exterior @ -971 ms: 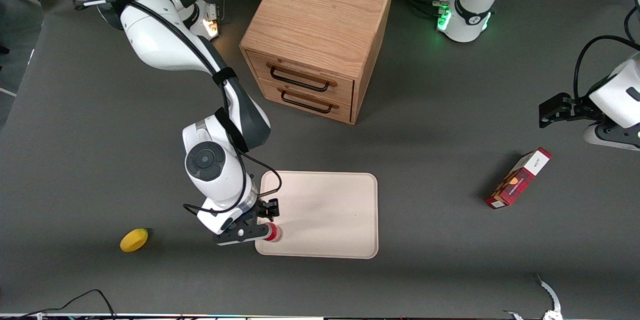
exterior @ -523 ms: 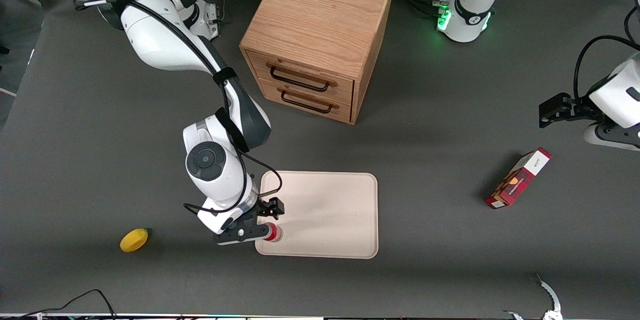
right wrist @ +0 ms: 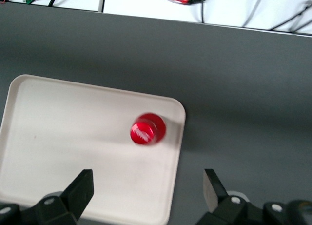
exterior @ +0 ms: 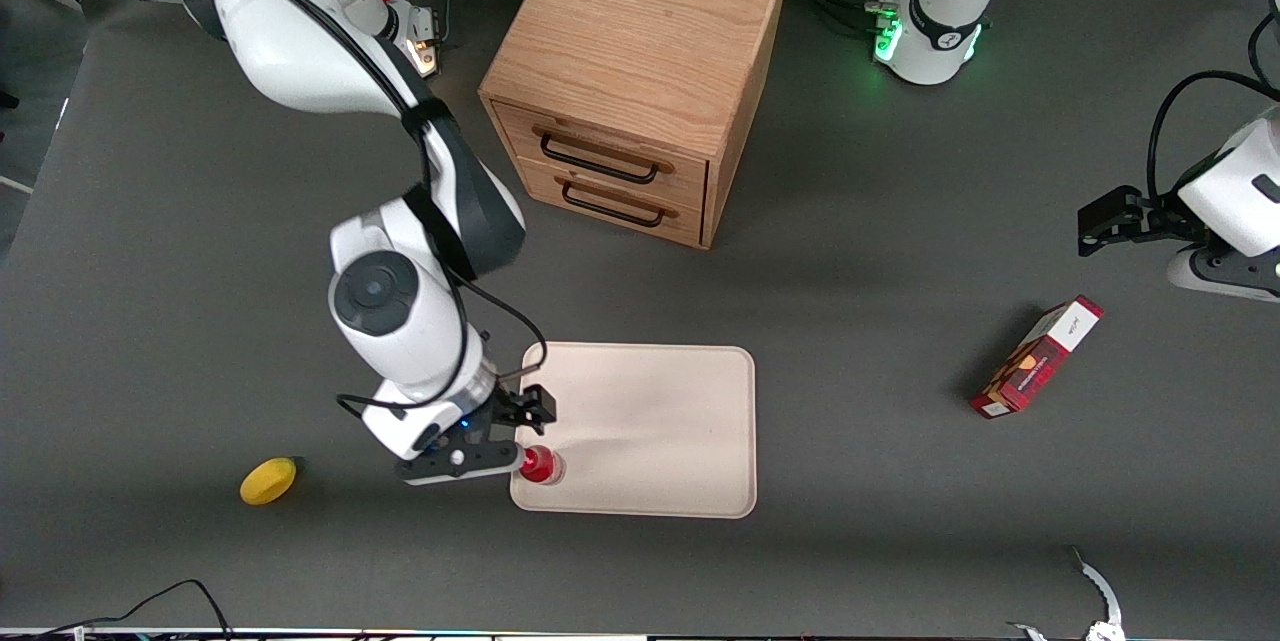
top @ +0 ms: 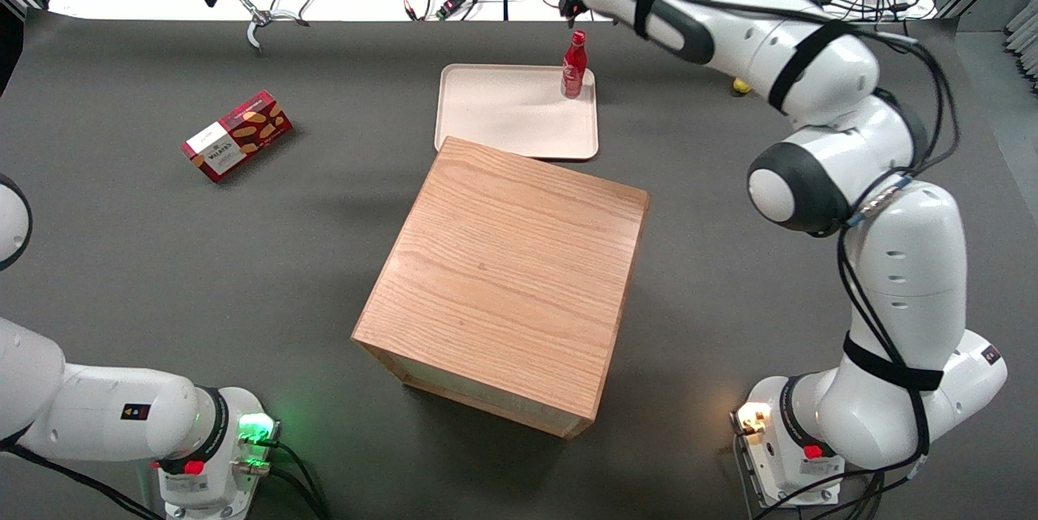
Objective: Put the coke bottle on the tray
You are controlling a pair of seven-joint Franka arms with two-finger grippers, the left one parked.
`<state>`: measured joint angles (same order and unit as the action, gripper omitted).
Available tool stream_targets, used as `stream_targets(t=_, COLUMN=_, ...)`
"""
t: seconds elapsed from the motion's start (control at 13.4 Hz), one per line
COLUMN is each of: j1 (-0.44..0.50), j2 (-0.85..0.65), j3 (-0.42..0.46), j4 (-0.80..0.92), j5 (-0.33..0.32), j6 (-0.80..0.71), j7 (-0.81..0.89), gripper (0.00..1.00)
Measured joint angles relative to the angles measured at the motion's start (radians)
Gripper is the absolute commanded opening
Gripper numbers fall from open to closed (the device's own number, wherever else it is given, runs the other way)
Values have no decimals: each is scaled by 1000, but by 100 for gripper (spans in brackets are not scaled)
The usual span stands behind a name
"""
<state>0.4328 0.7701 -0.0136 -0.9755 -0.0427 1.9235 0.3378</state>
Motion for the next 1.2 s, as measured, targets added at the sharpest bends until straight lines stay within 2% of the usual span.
stream_targets(t=0.37, j1=-99, j2=-237, j3=-4, j4=-148, j5=0, j6=-178, j7=-6, gripper=100)
stream_targets(t=0.82, j1=-315, j2=-584, j3=22, j4=-534, j5=33, j6=-190, j7=-203, gripper=100)
stream_targets(t=1.2, j1=-354, j2=-640, j3=25, j4=-604, j5=40, j6=-221, j7=-231, gripper=100)
